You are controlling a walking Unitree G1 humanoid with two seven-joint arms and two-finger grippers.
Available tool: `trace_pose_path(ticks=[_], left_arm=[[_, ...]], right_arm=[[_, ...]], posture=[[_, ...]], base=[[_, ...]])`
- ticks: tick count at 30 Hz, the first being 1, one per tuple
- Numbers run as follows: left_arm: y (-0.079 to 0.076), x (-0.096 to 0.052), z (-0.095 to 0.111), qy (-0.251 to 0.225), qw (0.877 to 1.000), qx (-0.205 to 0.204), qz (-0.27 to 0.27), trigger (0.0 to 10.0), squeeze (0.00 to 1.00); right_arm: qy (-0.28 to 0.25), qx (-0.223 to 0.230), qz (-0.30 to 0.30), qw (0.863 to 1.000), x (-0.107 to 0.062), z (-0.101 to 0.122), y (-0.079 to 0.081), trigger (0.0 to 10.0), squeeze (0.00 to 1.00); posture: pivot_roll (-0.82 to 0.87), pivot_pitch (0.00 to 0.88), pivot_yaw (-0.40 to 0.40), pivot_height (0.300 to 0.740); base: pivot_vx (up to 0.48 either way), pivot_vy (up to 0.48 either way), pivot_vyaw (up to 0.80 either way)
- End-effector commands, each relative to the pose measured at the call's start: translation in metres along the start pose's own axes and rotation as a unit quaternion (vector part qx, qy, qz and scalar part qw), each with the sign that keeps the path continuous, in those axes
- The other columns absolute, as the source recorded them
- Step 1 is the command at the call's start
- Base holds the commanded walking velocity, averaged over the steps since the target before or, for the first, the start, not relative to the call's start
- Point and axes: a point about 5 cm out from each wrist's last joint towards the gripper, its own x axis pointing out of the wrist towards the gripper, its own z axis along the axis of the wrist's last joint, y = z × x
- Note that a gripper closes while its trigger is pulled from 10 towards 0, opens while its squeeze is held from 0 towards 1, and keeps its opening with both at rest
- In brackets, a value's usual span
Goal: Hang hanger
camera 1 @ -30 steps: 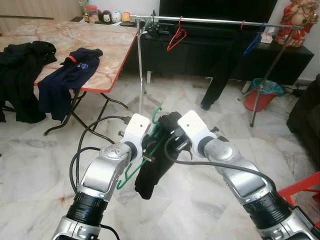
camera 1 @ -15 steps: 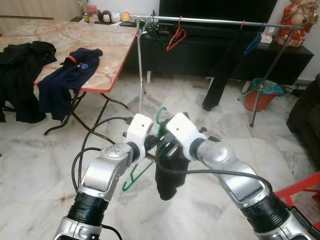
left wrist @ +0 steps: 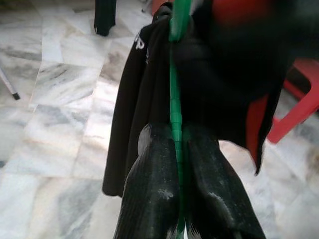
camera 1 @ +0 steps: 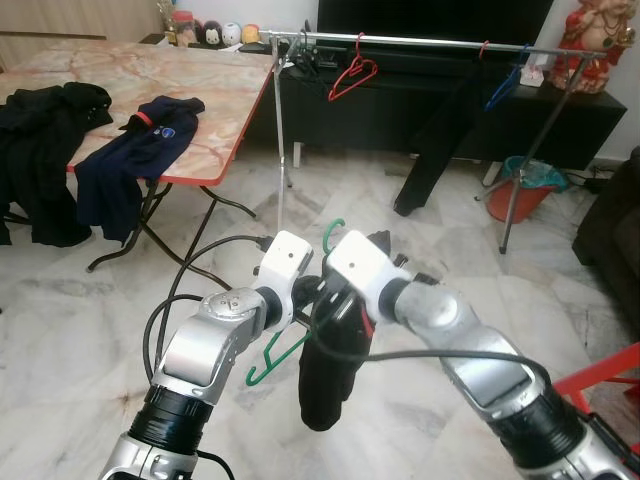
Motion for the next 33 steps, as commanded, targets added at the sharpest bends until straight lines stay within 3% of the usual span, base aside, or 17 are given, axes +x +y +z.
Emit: trace_pose_path(ticks=[1,7,13,18,20,27,33], left_arm=[[-0.006,-0.001,0.01,-0.019,0.999,0.024,-0.014,10.0,0.0],[-0.004,-0.004,0.01,-0.014,0.999,0.034,-0.024,10.0,0.0],[-0.008,-0.004,0.009,-0.01,0.998,0.047,-0.037,10.0,0.0],[-0.009,-0.002,0.009,-0.009,0.998,0.047,-0.037,10.0,0.0],[-0.01,-0.001,0.008,-0.006,0.998,0.048,-0.039,10.0,0.0],[-0.009,-0.002,0.006,-0.003,0.998,0.05,-0.037,10.0,0.0],[-0.008,0.0,0.009,-0.015,0.998,0.044,-0.03,10.0,0.0]], right_arm=[[-0.002,-0.003,-0.039,0.999,-0.002,0.002,-0.016,10.0,0.0],[0.001,-0.008,-0.07,0.998,-0.001,0.0,-0.024,10.0,0.0],[-0.004,-0.011,-0.054,0.998,0.001,0.003,-0.018,10.0,0.0],[-0.025,-0.003,0.005,1.0,0.0,0.01,-0.004,10.0,0.0],[-0.041,-0.027,0.073,0.996,-0.003,0.014,0.013,10.0,0.0],[-0.069,-0.06,0.157,0.983,-0.013,0.019,0.03,10.0,0.0],[-0.084,-0.064,0.199,0.974,-0.022,0.021,0.033,10.0,0.0]], posture=[[0.13,0.0,-0.056,0.74],[0.13,0.0,-0.056,0.74],[0.13,0.0,-0.054,0.74],[0.13,0.0,-0.055,0.74],[0.13,0.0,-0.054,0.74],[0.13,0.0,-0.055,0.74],[0.13,0.0,-0.055,0.74]], base=[[0.0,0.0,0.0],[0.0,0.0,0.0],[0.0,0.0,0.0],[0.0,0.0,0.0],[0.0,0.0,0.0],[0.0,0.0,0.0],[0.0,0.0,0.0]])
